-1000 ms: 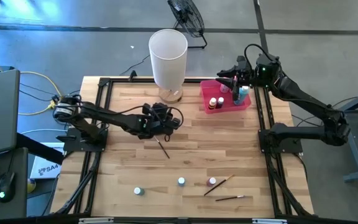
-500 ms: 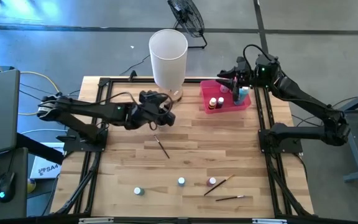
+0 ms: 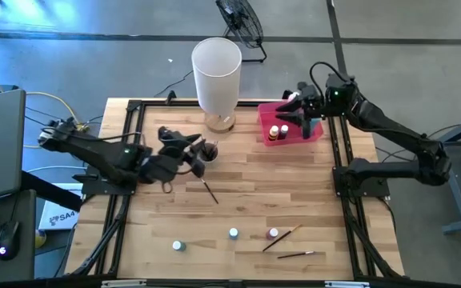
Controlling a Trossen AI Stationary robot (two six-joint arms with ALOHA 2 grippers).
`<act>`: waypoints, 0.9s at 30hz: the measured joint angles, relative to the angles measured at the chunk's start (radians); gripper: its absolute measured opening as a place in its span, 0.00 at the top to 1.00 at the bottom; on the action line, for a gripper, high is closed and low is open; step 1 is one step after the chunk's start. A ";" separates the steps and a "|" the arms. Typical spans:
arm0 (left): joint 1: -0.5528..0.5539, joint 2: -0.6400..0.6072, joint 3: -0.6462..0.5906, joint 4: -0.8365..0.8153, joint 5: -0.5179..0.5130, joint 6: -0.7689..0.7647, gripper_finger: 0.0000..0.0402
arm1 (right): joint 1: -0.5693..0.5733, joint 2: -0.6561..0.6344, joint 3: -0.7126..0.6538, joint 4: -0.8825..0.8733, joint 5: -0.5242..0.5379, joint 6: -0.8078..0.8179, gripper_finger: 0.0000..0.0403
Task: Pick & Place Paint Supplies
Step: Adjust the pink bin
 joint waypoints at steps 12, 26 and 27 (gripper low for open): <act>-0.025 -0.056 0.000 -0.162 0.235 -0.065 0.88 | 0.132 0.084 0.000 0.189 0.086 0.004 0.74; -0.025 -0.027 -0.076 -0.380 0.395 -0.593 0.88 | 0.182 0.116 0.000 0.187 0.240 0.030 0.74; -0.025 -0.017 -0.099 -0.381 0.411 -0.635 0.88 | 0.182 0.116 0.000 0.187 0.241 0.030 0.74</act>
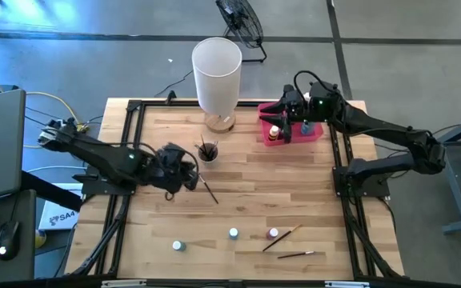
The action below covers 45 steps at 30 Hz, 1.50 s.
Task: Pick & Place Paint Supplies
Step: Adjust the pink bin
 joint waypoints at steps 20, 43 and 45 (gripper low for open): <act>0.000 0.300 -0.201 0.361 0.127 -0.781 0.88 | 0.000 0.000 0.000 -0.061 -0.010 -0.046 0.74; 0.000 -0.098 -0.155 0.263 -0.040 0.241 0.88 | 0.098 -0.074 0.000 -0.170 0.153 0.216 0.74; 0.000 -0.136 -0.157 0.259 -0.035 0.322 0.88 | 0.131 -0.084 0.000 -0.157 0.196 0.235 0.74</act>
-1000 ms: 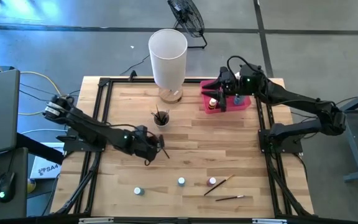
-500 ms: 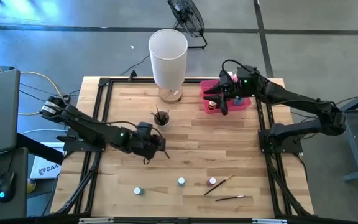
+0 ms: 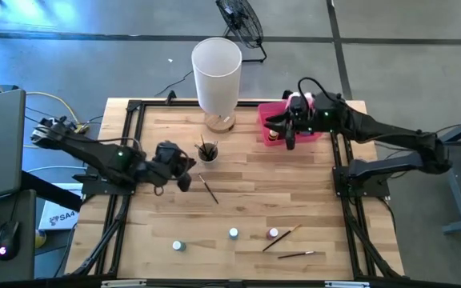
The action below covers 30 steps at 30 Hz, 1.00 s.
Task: Pick & Place Paint Supplies
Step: Adjust the pink bin
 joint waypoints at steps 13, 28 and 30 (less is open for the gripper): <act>0.000 -0.122 0.001 0.041 0.026 0.211 0.88 | 0.179 -0.003 0.000 0.016 0.057 0.003 0.74; 0.000 -0.126 0.001 0.038 -0.017 0.211 0.88 | 0.216 0.068 -0.031 -0.464 0.387 0.236 0.77; 0.000 -0.125 0.001 0.037 -0.021 0.212 0.88 | 0.216 0.096 -0.064 -0.452 0.369 0.262 0.82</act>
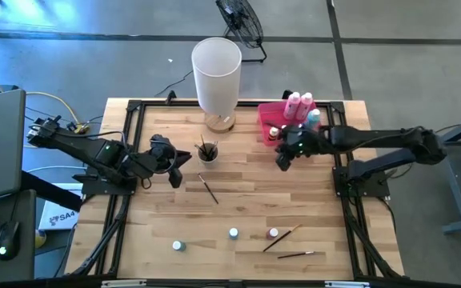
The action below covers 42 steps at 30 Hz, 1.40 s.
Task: Pick & Place Paint Supplies
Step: Adjust the pink bin
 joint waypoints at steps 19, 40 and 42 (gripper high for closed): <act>0.000 0.000 0.000 -0.002 -0.003 0.000 0.88 | -0.095 0.275 -0.192 0.233 0.052 0.134 1.00; 0.000 0.000 0.000 -0.003 -0.002 0.007 0.88 | -0.108 0.398 -0.192 0.432 0.152 0.168 1.00; 0.000 0.000 0.000 -0.003 -0.002 0.007 0.88 | -0.121 0.398 -0.192 0.432 0.154 0.169 1.00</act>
